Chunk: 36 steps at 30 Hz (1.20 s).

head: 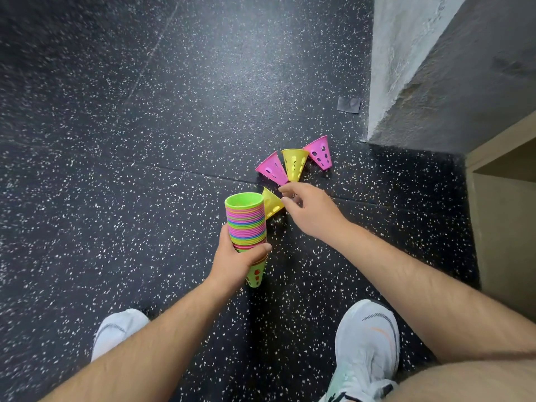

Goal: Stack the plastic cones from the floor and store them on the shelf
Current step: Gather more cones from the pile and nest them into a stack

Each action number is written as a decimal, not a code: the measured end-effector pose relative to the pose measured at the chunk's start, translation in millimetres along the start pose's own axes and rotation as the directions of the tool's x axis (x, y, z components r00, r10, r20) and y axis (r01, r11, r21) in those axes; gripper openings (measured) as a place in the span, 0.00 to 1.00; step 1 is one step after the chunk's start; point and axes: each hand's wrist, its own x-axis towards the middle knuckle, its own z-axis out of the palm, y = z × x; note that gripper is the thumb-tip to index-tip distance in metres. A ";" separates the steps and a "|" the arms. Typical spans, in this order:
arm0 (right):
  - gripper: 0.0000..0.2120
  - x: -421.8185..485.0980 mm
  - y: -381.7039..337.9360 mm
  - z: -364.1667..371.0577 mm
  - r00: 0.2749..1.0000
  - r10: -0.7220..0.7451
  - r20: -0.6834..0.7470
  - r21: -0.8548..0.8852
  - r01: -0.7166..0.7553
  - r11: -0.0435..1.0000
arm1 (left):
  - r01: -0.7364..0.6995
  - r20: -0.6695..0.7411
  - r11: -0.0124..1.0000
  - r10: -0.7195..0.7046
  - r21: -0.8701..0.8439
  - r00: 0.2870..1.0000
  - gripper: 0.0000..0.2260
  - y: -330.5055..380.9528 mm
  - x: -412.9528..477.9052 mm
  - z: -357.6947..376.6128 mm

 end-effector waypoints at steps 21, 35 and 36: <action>0.08 45.0 -22.8 -18.8 0.936 -0.182 -0.301 -0.003 0.190 0.982 | 0.024 0.030 0.999 -0.024 -0.028 0.999 0.31 6.8 15.4 -3.7; 0.17 85.6 -23.5 -24.1 0.964 -0.258 0.069 -0.229 0.267 0.936 | -0.063 0.003 0.998 0.063 0.024 0.998 0.28 34.4 64.6 -11.7; 0.17 94.2 -19.1 -23.0 0.962 -0.253 0.102 -0.343 0.273 0.899 | -0.057 0.008 0.998 0.057 0.031 0.998 0.28 34.6 65.4 -12.1</action>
